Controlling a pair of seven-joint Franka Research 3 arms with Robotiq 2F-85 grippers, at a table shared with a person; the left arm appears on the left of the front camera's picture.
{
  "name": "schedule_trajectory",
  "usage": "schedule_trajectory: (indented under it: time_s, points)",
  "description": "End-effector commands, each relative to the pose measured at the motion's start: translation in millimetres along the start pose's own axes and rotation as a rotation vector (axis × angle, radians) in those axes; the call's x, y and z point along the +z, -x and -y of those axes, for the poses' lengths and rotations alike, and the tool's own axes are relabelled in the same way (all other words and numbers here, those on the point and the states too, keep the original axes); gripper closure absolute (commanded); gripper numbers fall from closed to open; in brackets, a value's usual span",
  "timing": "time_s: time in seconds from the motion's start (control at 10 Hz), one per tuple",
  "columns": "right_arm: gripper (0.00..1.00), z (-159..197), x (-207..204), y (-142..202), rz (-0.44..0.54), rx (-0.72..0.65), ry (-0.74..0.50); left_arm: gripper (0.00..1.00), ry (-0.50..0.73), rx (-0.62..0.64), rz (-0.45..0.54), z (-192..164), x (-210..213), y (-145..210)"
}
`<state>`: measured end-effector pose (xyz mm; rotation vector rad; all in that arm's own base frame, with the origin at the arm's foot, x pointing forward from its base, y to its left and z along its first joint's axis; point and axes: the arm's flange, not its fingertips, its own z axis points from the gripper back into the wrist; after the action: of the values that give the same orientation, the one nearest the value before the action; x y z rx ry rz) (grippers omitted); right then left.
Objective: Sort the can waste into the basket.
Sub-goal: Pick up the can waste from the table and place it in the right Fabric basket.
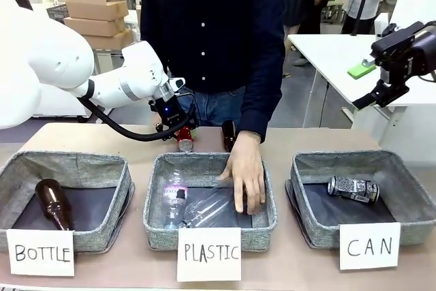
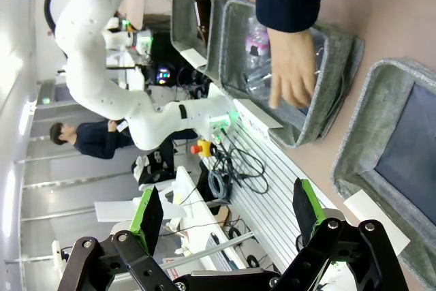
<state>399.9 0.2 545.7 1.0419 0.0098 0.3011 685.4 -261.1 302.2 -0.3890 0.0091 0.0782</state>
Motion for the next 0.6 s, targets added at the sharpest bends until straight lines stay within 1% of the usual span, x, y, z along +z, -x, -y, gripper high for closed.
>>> schedule_trajectory:
  time_s: [0.0, 0.1, 0.3, 0.5]
  points:
    - [0.0, 1, 0, 1, 0.009, 0.018, 0.009, 0.95, -0.034, 0.009, -0.002, 0, 3, 0]
    - [0.0, 1, 0, 1, 0.009, 0.018, 0.009, 1.0, -0.025, 0.006, -0.001, 0, 5, 1]
    - [0.0, 1, 0, 1, 0.009, 0.018, 0.009, 1.0, -0.01, 0.007, -0.001, 0, 9, 2]
    - [0.0, 1, 0, 1, 0.009, 0.018, 0.009, 1.0, 0.048, 0.012, 0.004, -1, 26, 7]
